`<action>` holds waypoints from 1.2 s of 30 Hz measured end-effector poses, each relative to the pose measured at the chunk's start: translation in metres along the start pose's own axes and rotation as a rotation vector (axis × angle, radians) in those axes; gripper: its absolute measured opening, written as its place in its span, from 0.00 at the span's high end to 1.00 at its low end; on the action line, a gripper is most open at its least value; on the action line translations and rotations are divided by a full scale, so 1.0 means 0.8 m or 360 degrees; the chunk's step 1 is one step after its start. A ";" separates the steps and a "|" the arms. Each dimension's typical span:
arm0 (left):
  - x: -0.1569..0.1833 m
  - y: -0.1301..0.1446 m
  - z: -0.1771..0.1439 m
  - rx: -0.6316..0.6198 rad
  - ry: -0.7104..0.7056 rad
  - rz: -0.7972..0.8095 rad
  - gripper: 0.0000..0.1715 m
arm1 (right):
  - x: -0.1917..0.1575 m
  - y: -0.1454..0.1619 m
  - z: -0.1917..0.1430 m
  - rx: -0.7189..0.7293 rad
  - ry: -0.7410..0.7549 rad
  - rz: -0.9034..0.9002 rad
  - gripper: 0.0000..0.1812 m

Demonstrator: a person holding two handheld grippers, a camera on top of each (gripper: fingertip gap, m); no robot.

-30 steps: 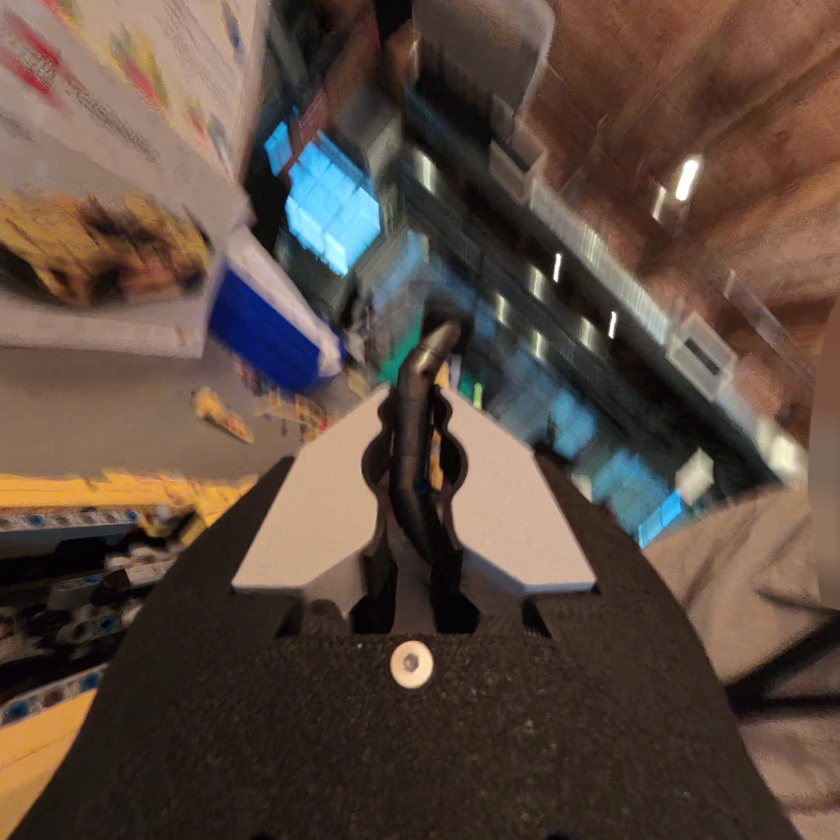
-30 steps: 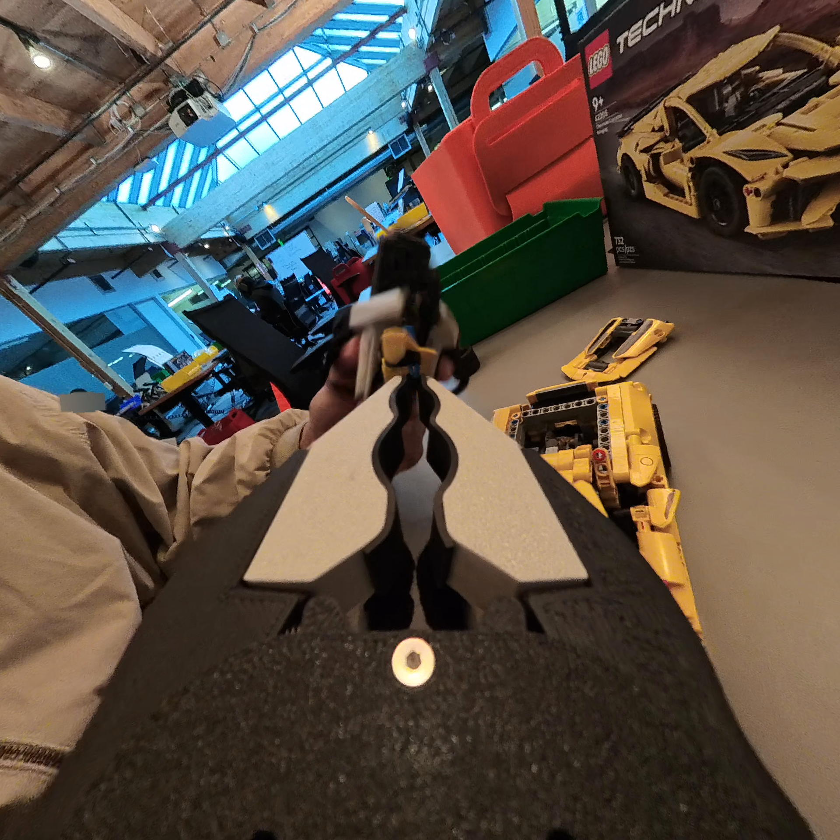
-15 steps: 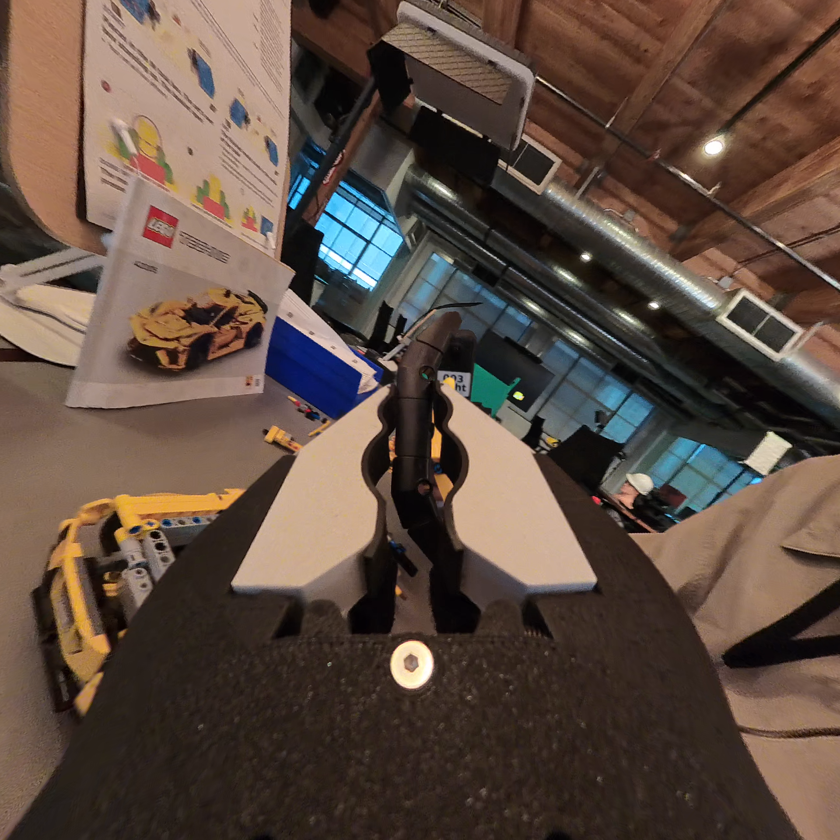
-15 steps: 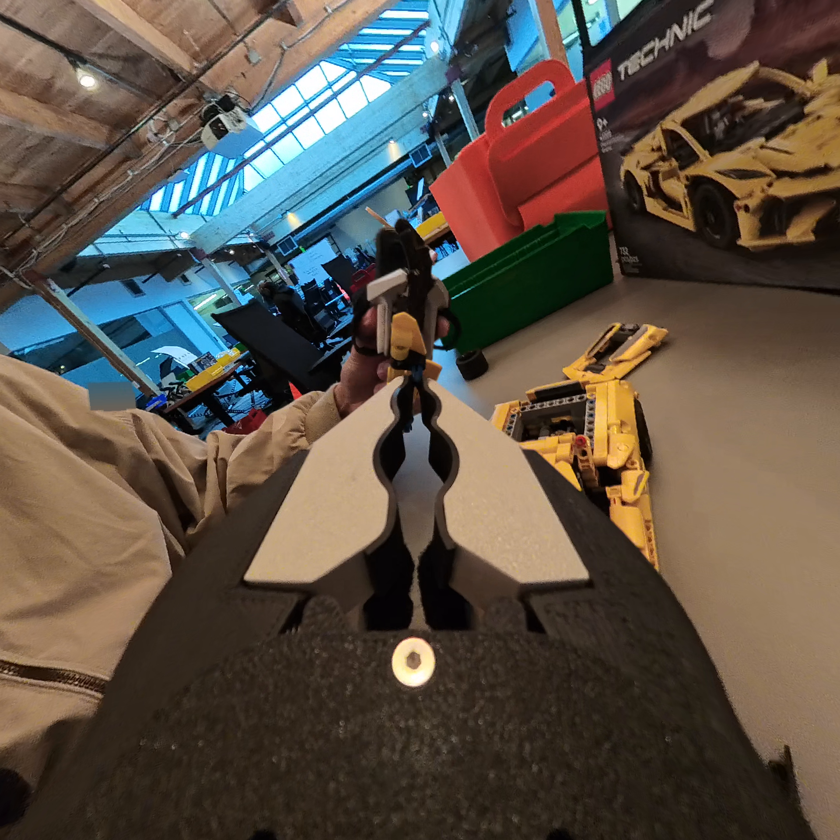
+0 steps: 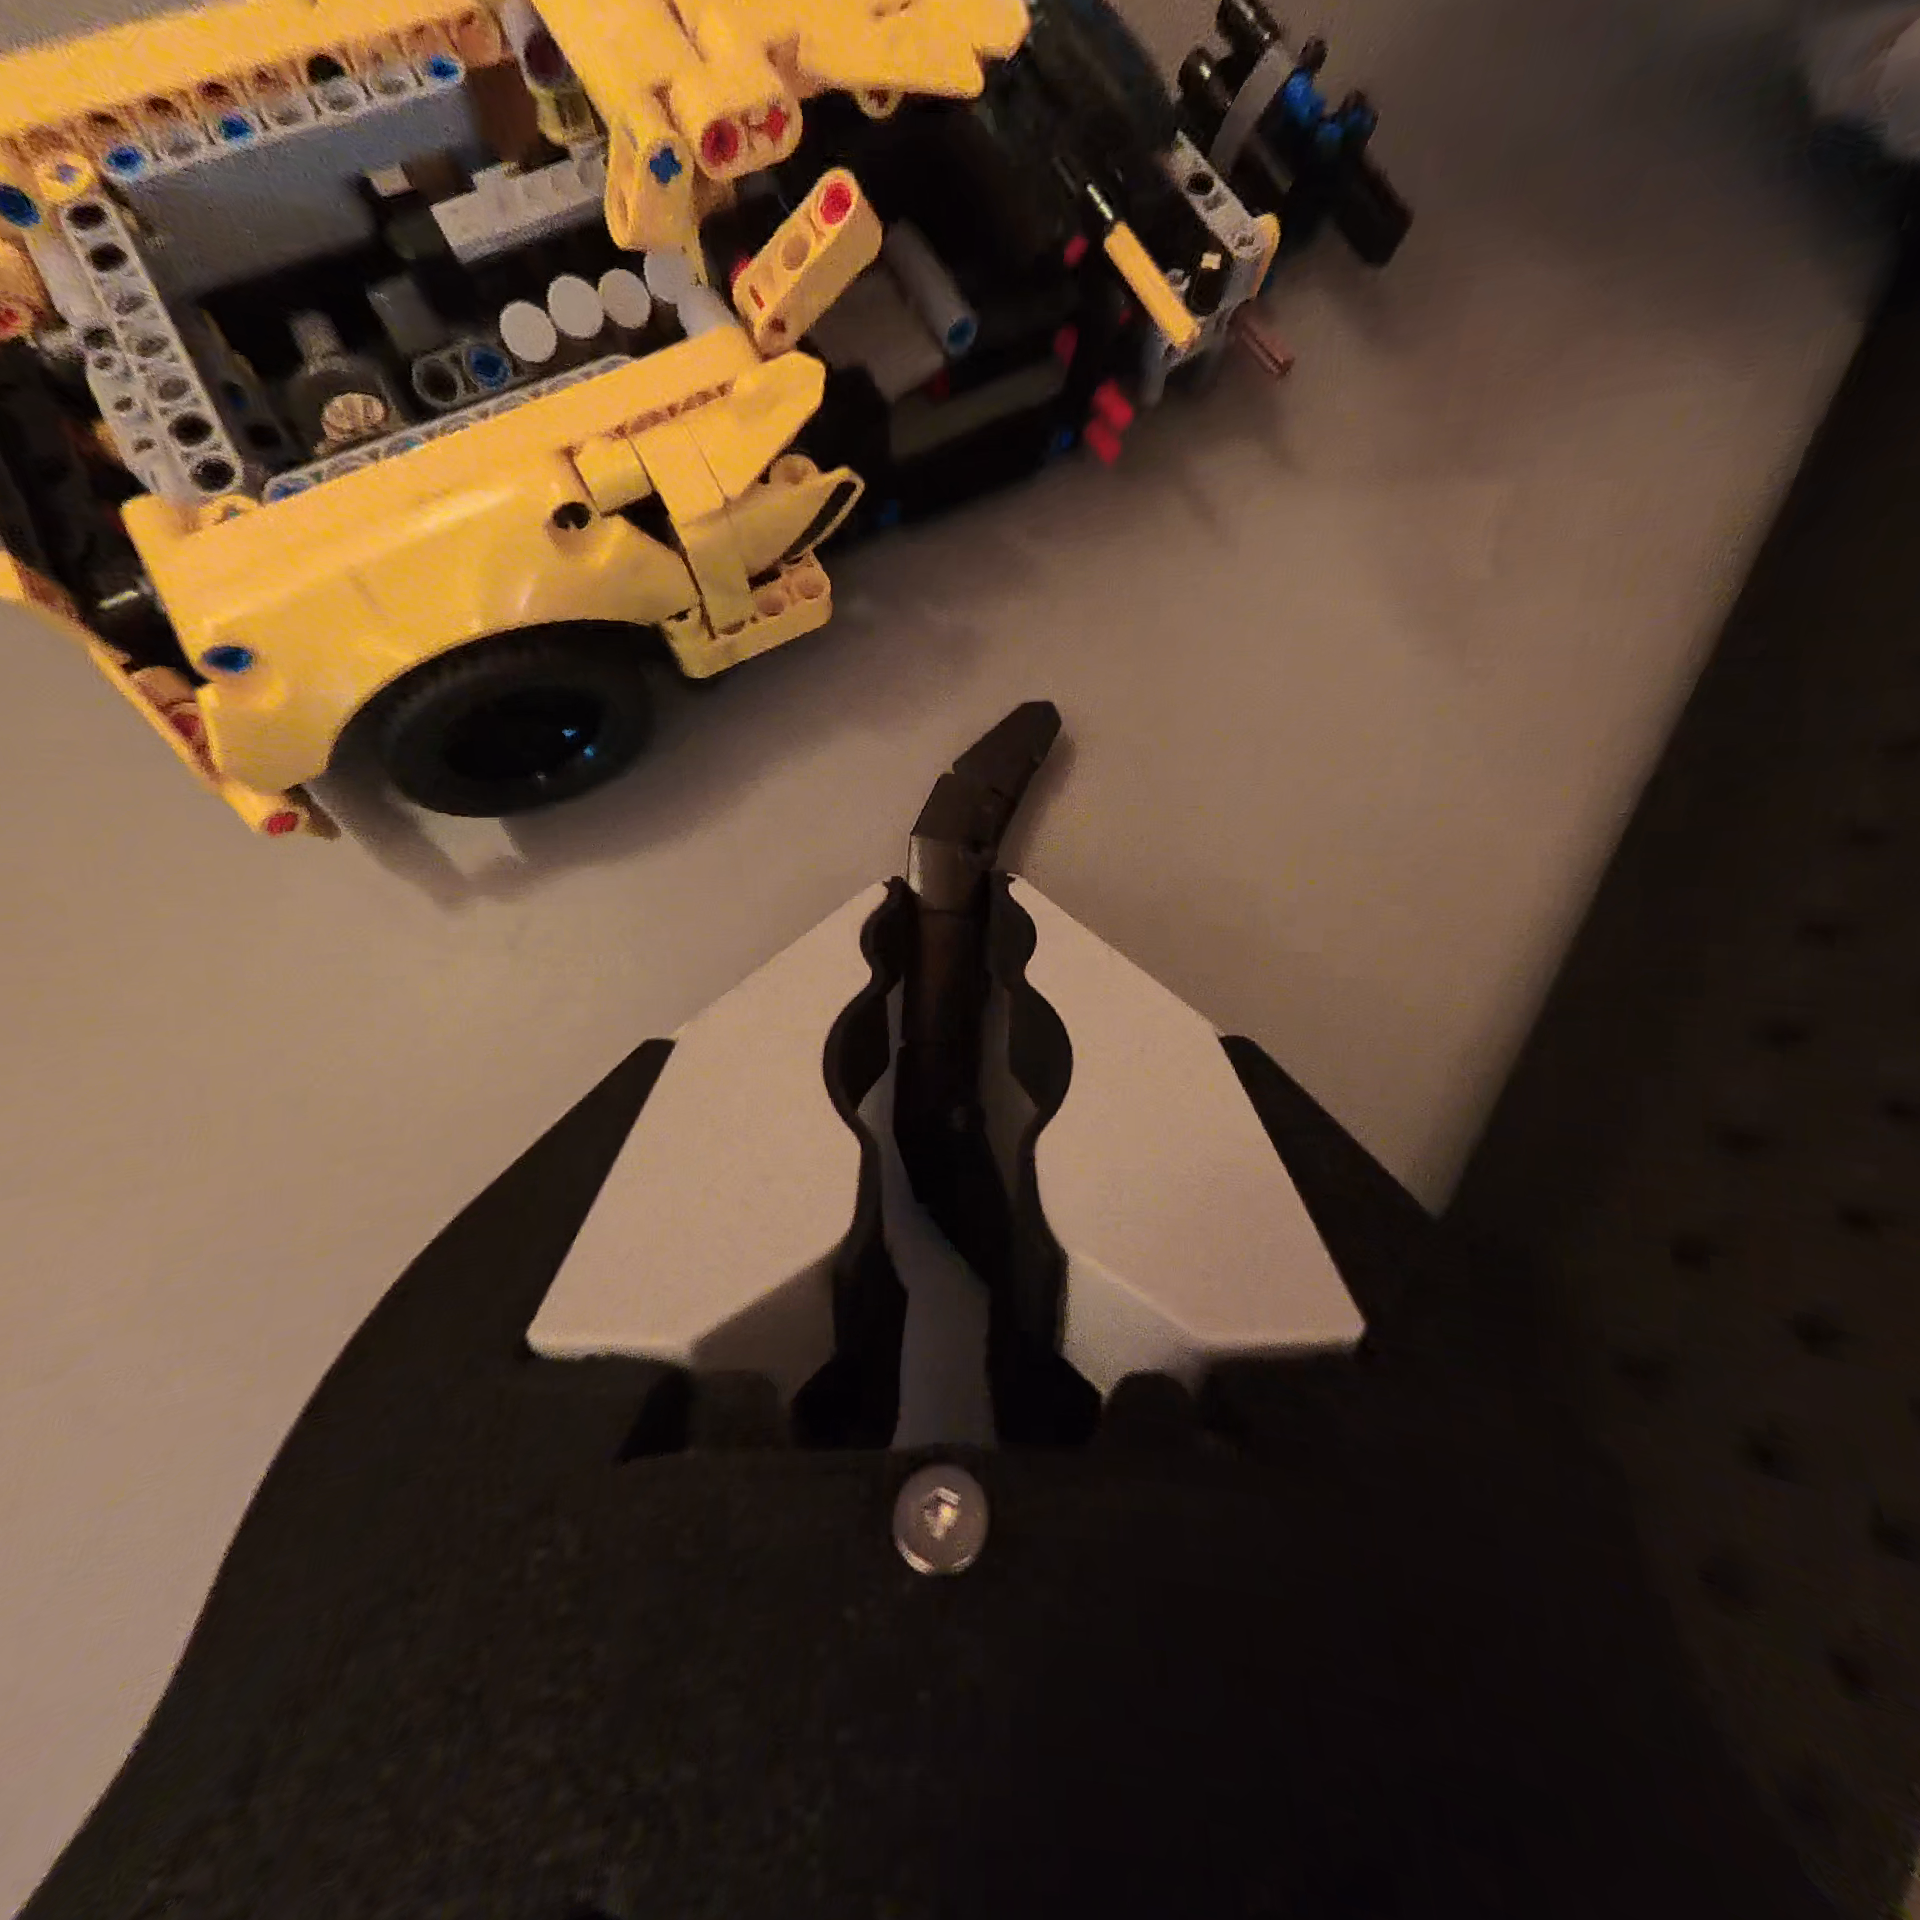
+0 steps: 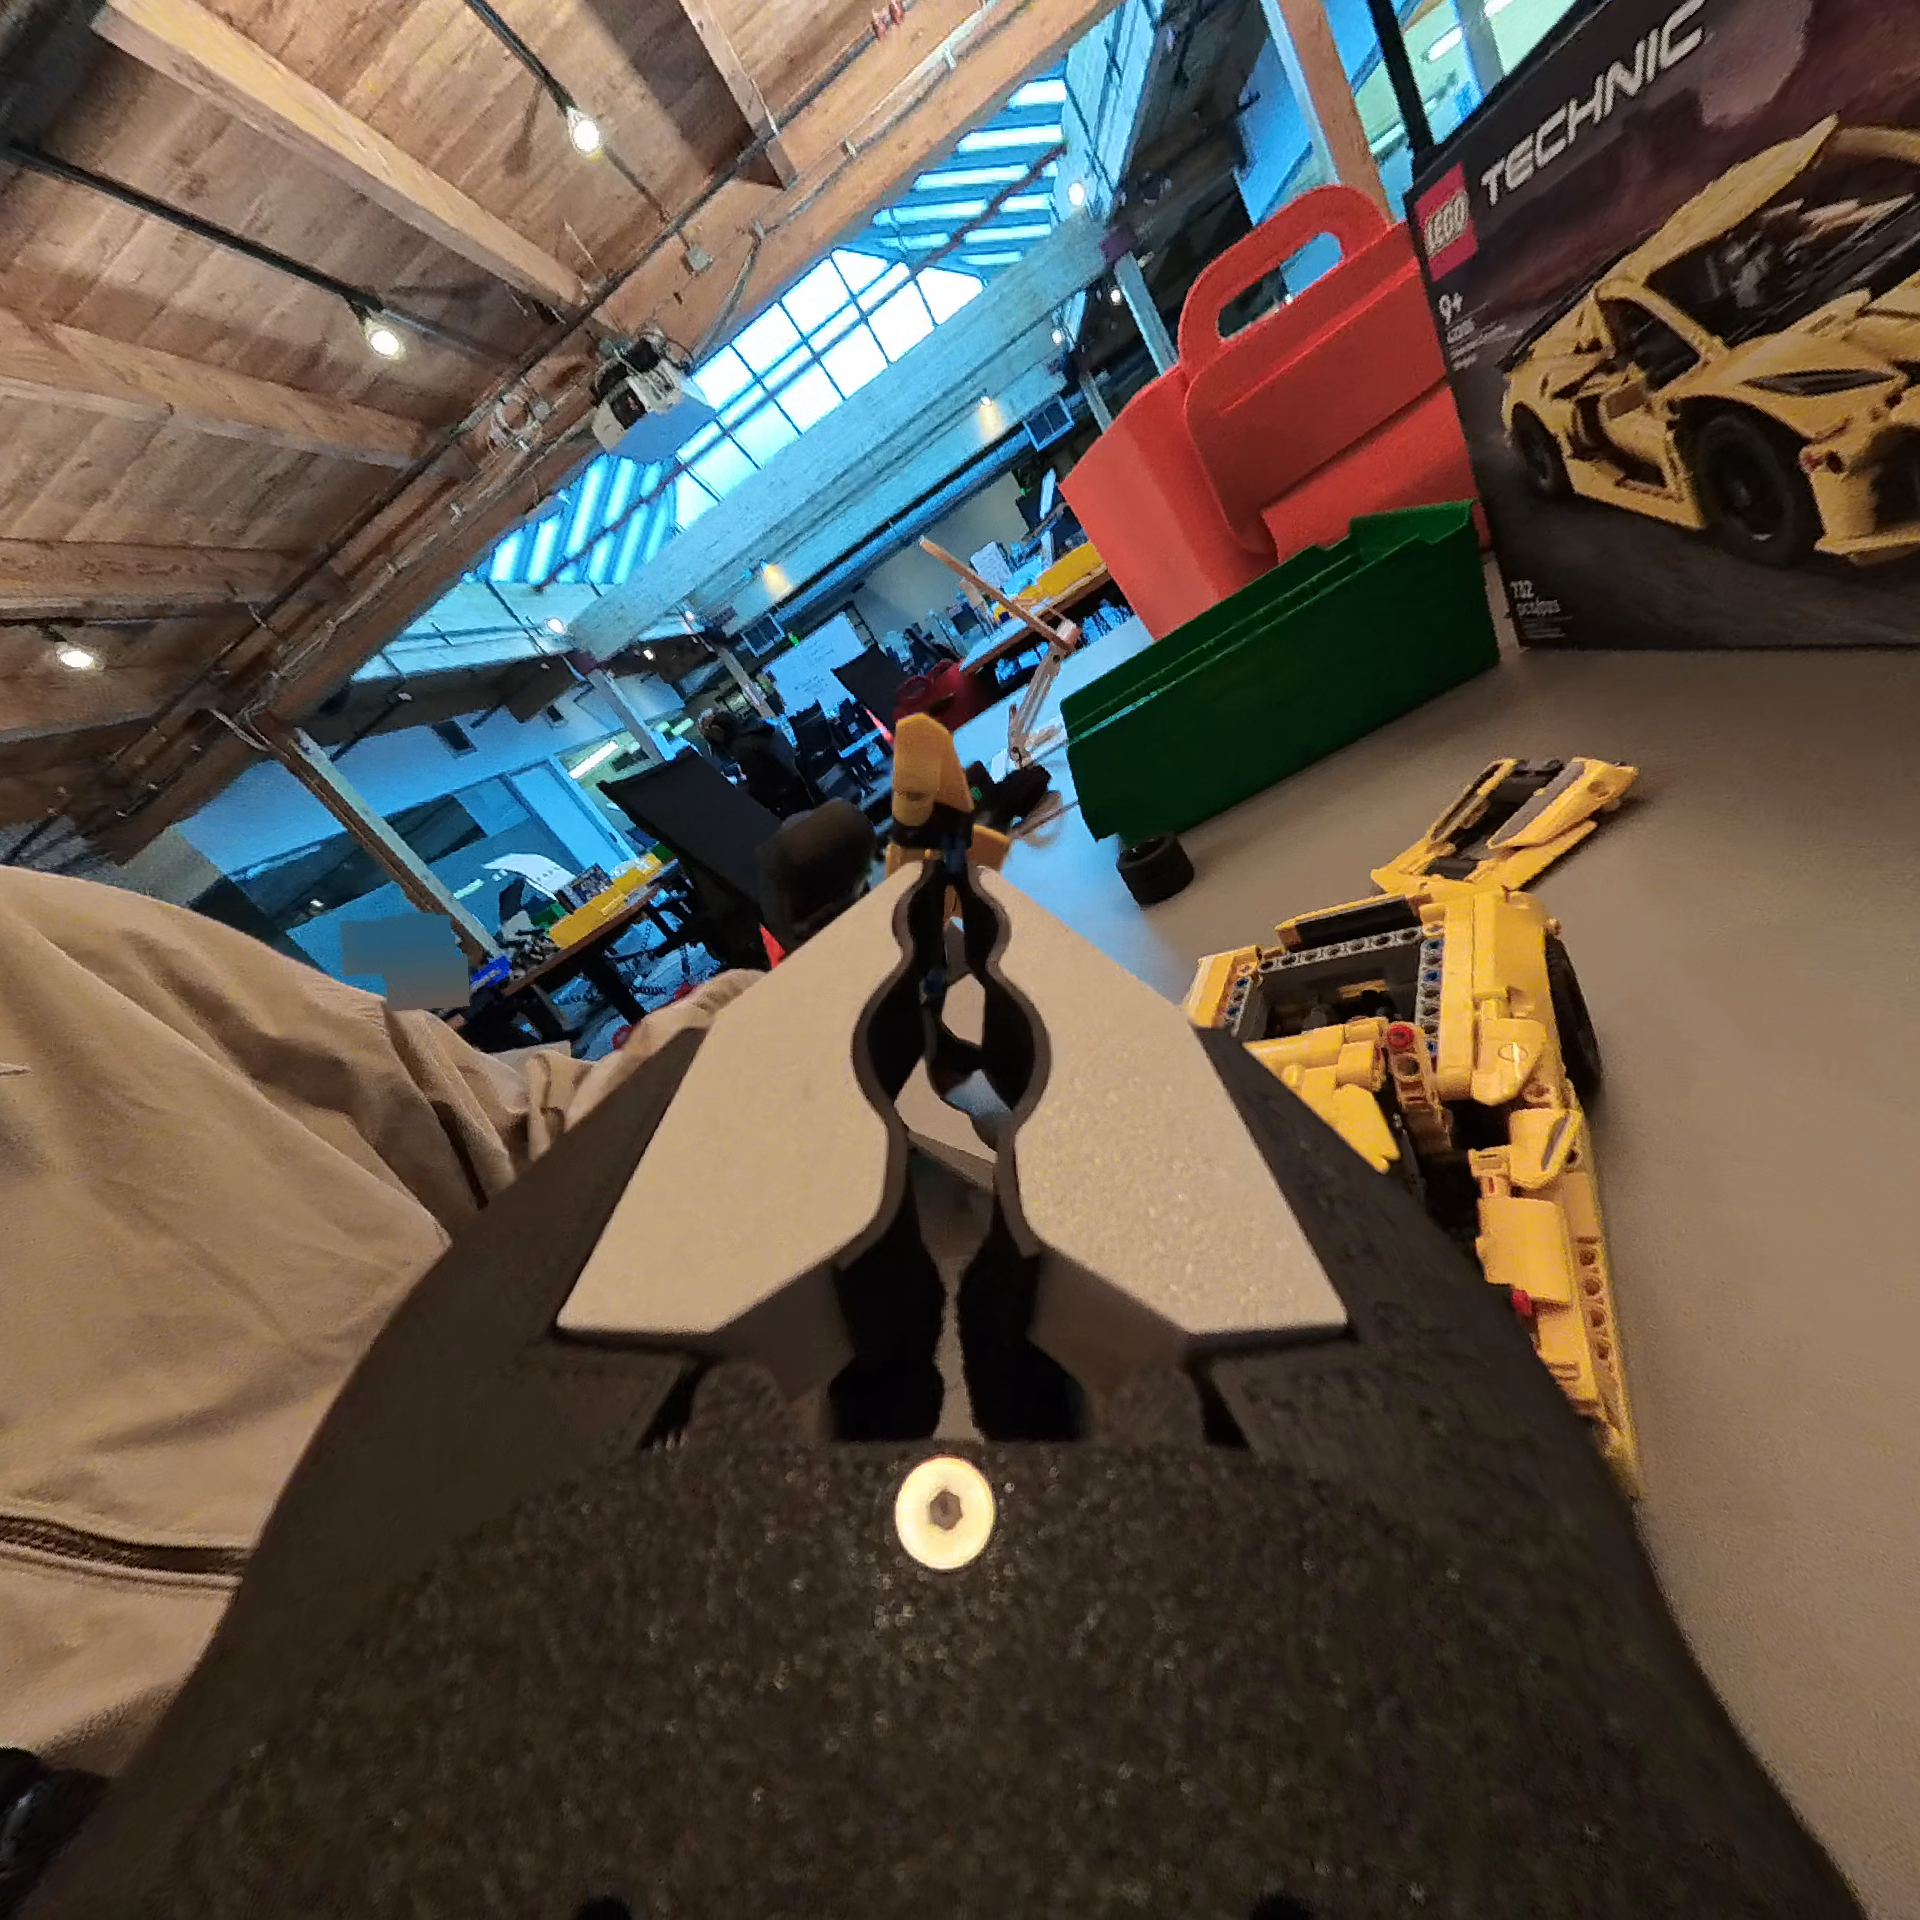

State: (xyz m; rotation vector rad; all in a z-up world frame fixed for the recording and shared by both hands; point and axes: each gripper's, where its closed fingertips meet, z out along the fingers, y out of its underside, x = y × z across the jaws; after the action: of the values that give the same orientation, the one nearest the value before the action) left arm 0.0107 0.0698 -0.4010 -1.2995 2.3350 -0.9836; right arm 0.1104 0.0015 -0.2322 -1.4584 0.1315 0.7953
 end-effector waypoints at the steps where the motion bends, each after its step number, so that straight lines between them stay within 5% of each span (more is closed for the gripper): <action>1: 0.001 -0.002 0.003 -0.0010 0.0014 -0.0013 0.90 | 0.004 0.005 0.001 -0.0038 0.0035 -0.0017 0.99; 3: 0.003 -0.023 0.000 0.0075 0.0043 -0.0056 0.71 | 0.011 0.020 0.005 -0.0160 0.0103 -0.0075 0.99; 7: 0.022 -0.131 -0.052 0.0642 0.0316 -0.0167 0.64 | -0.002 0.043 0.016 -0.0356 0.0069 -0.0196 0.99; 10: 0.038 -0.170 -0.061 0.0706 0.0561 -0.0207 0.64 | -0.014 0.059 0.021 -0.0475 0.0013 -0.0309 0.99; 13: 0.051 -0.174 -0.046 0.0536 0.0704 -0.0185 0.66 | -0.020 0.068 0.024 -0.0534 -0.0006 -0.0454 0.99; 16: 0.060 -0.175 -0.042 0.0483 0.0755 -0.0081 0.86 | -0.027 0.066 0.026 -0.0508 -0.0031 -0.0554 0.99; 22: 0.049 -0.168 -0.041 0.0342 0.0572 0.0148 0.86 | -0.013 0.078 0.023 -0.0618 0.0101 -0.0837 0.99; 26: 0.052 -0.159 -0.044 0.0202 0.0521 0.0373 0.86 | -0.019 0.078 0.030 -0.0569 0.0067 -0.0846 0.93; 29: 0.053 -0.158 -0.045 0.0141 0.0521 0.0413 0.86 | -0.023 0.082 0.029 -0.0600 0.0045 -0.0828 0.97; 33: 0.051 -0.160 -0.042 0.0142 0.0469 0.0422 0.87 | -0.021 0.081 0.027 -0.0630 0.0056 -0.0760 0.98; 36: 0.056 -0.181 -0.048 0.0389 0.0460 0.0286 0.87 | -0.028 0.069 0.019 -0.0576 0.0002 -0.0664 0.99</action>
State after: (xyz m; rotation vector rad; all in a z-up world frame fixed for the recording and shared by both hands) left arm 0.0564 -0.0033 -0.2708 -0.8873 2.3872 -1.4214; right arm 0.0573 0.0015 -0.2636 -1.7487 -0.3235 0.4891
